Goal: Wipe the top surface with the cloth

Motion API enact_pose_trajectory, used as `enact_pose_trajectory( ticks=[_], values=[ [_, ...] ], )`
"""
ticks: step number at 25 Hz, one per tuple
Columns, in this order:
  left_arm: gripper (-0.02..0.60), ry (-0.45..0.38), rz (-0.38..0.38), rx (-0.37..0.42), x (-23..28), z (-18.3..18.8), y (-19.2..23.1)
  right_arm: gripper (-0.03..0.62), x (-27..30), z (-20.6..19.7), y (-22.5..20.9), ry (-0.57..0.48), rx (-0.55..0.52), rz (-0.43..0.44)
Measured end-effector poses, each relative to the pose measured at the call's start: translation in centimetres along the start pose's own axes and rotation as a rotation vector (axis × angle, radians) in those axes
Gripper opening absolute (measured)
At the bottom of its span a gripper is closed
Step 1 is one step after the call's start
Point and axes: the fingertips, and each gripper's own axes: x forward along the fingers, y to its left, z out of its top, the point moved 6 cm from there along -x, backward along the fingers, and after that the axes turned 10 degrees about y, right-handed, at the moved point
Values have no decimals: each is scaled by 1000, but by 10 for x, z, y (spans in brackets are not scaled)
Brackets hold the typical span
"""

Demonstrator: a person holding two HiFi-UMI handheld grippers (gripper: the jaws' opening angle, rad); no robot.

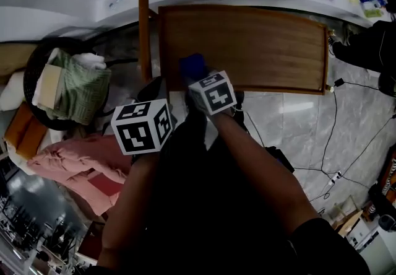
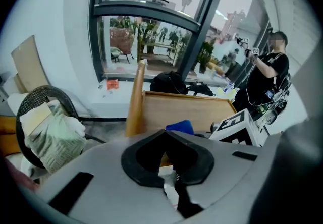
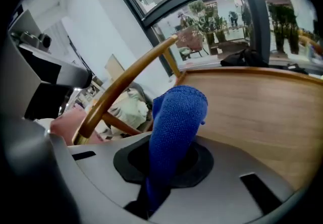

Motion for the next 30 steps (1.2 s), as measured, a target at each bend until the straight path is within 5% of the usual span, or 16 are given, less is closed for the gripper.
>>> enact_pose_trajectory(
  ticks=[3,13,22,30],
  values=[
    [9,-8,9,-25,-10,-4,28,48,30,7,29,14,-8,43],
    [9,2,-8,-50,-10,-23,62,48,70,10,45,90,-4,-43],
    [9,18,-55,4,0,-21,36,48,65,-2,36,161,-24,-84],
    [9,25,-81,50,16,-15,-21,48,24,-29,-14,162,-9,-119]
  ],
)
